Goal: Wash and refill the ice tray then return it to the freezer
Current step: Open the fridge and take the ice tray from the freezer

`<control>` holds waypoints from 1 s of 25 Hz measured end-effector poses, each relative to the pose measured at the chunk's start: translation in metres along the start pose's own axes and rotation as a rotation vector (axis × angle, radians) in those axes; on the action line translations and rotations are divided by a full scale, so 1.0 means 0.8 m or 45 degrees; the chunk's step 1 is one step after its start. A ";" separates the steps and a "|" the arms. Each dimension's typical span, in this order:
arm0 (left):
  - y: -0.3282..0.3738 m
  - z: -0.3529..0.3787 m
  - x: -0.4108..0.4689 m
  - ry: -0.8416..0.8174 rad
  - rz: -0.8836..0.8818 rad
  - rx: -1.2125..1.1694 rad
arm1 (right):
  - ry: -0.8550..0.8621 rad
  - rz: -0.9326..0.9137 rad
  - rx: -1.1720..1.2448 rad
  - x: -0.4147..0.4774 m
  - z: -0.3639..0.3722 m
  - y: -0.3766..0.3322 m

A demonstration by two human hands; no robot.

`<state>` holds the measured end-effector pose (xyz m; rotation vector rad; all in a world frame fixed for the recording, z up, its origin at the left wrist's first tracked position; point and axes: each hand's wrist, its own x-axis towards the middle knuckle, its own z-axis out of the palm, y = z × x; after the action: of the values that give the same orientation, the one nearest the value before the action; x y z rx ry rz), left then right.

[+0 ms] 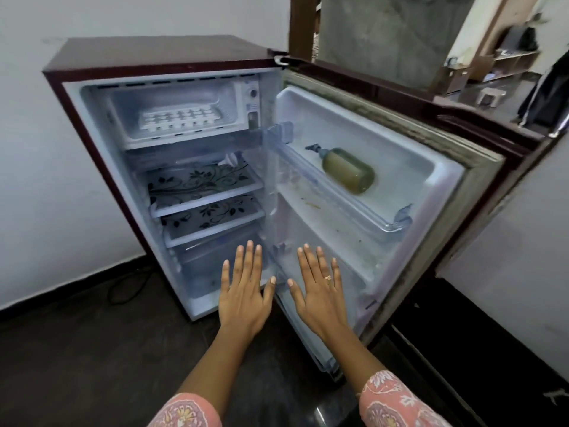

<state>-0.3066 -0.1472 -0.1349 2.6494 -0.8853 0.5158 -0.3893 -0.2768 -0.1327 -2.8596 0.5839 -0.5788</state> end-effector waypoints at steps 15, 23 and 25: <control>-0.181 0.027 0.080 -0.079 -0.232 0.013 | -0.098 -0.116 -0.015 0.144 0.111 -0.144; -0.227 0.032 0.139 -0.184 -0.322 -0.055 | -0.172 -0.196 0.016 0.221 0.132 -0.187; -0.235 0.035 0.155 -0.200 -0.360 -0.075 | -0.145 -0.203 0.040 0.246 0.140 -0.192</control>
<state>-0.0904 -0.0779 -0.1383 2.7261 -0.5412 0.2122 -0.1251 -0.2079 -0.1318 -2.9037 0.3288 -0.4398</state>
